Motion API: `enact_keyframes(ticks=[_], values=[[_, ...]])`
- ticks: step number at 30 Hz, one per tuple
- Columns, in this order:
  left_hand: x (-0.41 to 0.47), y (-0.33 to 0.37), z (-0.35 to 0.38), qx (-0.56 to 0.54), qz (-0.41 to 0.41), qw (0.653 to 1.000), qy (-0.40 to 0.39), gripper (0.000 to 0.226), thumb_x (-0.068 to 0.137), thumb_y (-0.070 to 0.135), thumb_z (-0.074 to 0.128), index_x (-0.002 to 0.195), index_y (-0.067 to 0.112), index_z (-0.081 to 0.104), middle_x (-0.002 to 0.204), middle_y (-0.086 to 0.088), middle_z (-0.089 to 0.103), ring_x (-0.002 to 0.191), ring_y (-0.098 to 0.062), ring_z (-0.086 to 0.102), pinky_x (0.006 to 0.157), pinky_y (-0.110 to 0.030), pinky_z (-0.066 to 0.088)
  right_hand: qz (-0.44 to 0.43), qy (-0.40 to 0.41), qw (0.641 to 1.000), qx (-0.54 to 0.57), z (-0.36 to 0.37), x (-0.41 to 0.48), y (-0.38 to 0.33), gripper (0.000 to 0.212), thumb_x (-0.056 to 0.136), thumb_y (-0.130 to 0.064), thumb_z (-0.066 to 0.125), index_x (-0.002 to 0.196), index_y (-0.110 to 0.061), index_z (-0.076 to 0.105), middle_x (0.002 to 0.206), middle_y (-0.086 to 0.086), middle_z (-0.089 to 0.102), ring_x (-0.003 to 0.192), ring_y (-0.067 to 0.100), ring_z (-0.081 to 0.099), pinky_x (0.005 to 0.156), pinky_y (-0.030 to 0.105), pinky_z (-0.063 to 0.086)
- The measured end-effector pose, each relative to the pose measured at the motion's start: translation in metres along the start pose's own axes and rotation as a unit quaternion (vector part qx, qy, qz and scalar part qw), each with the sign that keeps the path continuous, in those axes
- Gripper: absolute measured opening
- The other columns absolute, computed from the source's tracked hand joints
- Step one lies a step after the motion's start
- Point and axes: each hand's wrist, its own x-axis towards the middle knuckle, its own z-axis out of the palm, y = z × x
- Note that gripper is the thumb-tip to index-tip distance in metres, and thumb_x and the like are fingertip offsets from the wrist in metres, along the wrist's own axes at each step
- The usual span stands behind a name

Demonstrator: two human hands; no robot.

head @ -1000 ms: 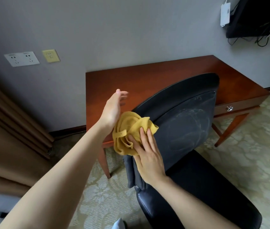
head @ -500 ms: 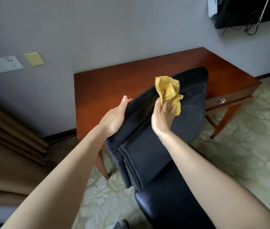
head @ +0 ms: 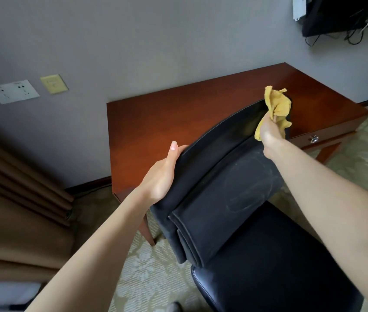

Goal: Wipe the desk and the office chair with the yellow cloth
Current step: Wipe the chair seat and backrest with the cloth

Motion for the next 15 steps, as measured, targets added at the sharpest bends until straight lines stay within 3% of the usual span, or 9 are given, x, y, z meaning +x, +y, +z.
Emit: enact_keyframes(ticks=[2, 5, 8, 11, 15], values=[[-0.003, -0.001, 0.000, -0.002, 0.004, 1.000, 0.003, 0.072, 0.086, 0.072, -0.003, 0.138, 0.048, 0.039, 0.135, 0.013, 0.054, 0.127, -0.014, 0.047, 0.113, -0.043, 0.029, -0.030, -0.002, 0.998, -0.046, 0.014, -0.015, 0.015, 0.051, 0.101, -0.047, 0.019, 0.150, -0.036, 0.008, 0.159, -0.006, 0.001, 0.146, 0.021, 0.002, 0.117, 0.047, 0.010], [-0.009, -0.001, 0.000, -0.004, 0.010, 1.000, 0.009, 0.068, 0.087, 0.070, -0.003, 0.134, 0.050, 0.042, 0.133, 0.013, 0.055, 0.125, -0.014, 0.047, 0.112, -0.042, 0.029, -0.095, -0.001, 0.991, -0.092, 0.031, -0.047, 0.044, 0.050, 0.101, -0.045, 0.019, 0.149, -0.039, 0.006, 0.159, -0.006, -0.006, 0.146, 0.021, -0.010, 0.118, 0.048, 0.001], [-0.017, -0.001, 0.002, 0.005, 0.020, 1.000, 0.017, 0.059, 0.088, 0.068, -0.003, 0.123, 0.057, 0.043, 0.124, 0.017, 0.057, 0.120, -0.012, 0.050, 0.106, -0.034, 0.032, -0.172, 0.013, 0.976, -0.133, 0.045, -0.090, 0.069, 0.049, 0.103, -0.036, 0.021, 0.150, -0.032, 0.012, 0.160, -0.004, 0.004, 0.146, 0.023, -0.005, 0.118, 0.044, 0.001], [-0.023, -0.002, 0.005, 0.020, 0.024, 0.999, 0.029, 0.067, 0.089, 0.068, -0.003, 0.134, 0.049, 0.043, 0.131, 0.015, 0.055, 0.123, -0.013, 0.048, 0.101, -0.030, 0.029, -0.237, -0.009, 0.962, -0.135, 0.055, -0.137, 0.092, 0.046, 0.103, -0.029, 0.024, 0.149, -0.026, 0.019, 0.159, -0.002, 0.012, 0.146, 0.023, -0.001, 0.118, 0.043, 0.003], [-0.034, -0.006, 0.006, 0.000, 0.029, 0.999, 0.033, 0.058, 0.089, 0.072, 0.002, 0.122, 0.058, 0.048, 0.132, 0.016, 0.055, 0.124, -0.011, 0.047, 0.101, -0.030, 0.029, -0.338, -0.042, 0.933, -0.114, 0.050, -0.192, 0.116, 0.041, 0.100, -0.015, 0.038, 0.141, -0.014, 0.038, 0.151, 0.007, 0.031, 0.141, 0.029, 0.020, 0.113, 0.048, 0.023]])
